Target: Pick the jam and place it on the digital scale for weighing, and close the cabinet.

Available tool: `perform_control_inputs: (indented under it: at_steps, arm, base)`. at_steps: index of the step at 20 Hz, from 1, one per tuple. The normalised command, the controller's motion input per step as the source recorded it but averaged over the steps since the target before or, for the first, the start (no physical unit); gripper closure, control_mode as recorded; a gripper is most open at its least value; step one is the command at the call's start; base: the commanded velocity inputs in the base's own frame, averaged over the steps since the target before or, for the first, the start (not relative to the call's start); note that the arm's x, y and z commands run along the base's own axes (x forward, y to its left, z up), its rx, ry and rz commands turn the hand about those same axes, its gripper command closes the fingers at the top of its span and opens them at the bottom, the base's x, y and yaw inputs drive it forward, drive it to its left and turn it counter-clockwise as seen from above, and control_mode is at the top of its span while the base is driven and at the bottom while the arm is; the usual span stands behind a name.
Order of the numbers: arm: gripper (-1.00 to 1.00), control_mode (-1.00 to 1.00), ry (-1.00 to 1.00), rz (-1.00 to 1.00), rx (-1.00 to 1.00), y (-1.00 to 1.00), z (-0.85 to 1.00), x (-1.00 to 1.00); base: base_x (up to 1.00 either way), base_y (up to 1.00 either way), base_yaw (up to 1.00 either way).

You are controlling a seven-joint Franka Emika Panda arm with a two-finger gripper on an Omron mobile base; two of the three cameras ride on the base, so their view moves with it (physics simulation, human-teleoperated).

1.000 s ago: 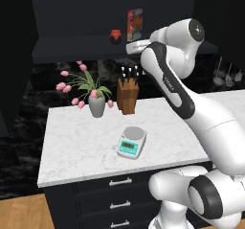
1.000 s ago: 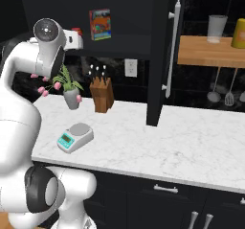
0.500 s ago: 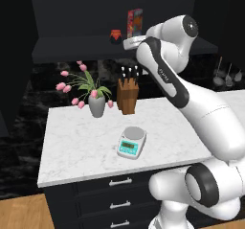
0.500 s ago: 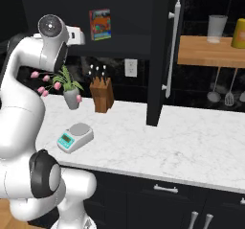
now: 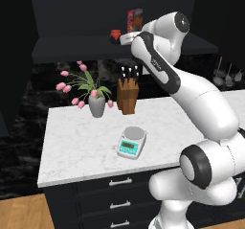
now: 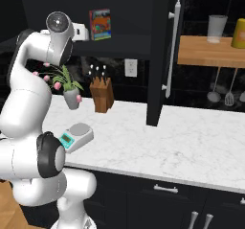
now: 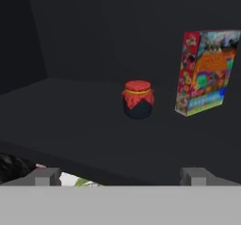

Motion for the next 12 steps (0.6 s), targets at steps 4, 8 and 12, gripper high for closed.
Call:
perform_control_inputs:
  at_steps: [4, 8, 12]
  arm:
    - [-1.0, -1.0, 0.0, 0.0, 0.0, 0.0, 0.0, 0.4]
    - [-1.0, -1.0, 0.05, 0.0, 0.05, 0.0, 0.0, 0.36]
    - [-1.0, -1.0, 0.0, 0.0, 0.02, 0.12, -0.01, 0.5]
  base:
    - [0.0, 0.0, 0.0]
    - [0.0, 0.0, 0.0]
    - [0.0, 0.0, 0.0]
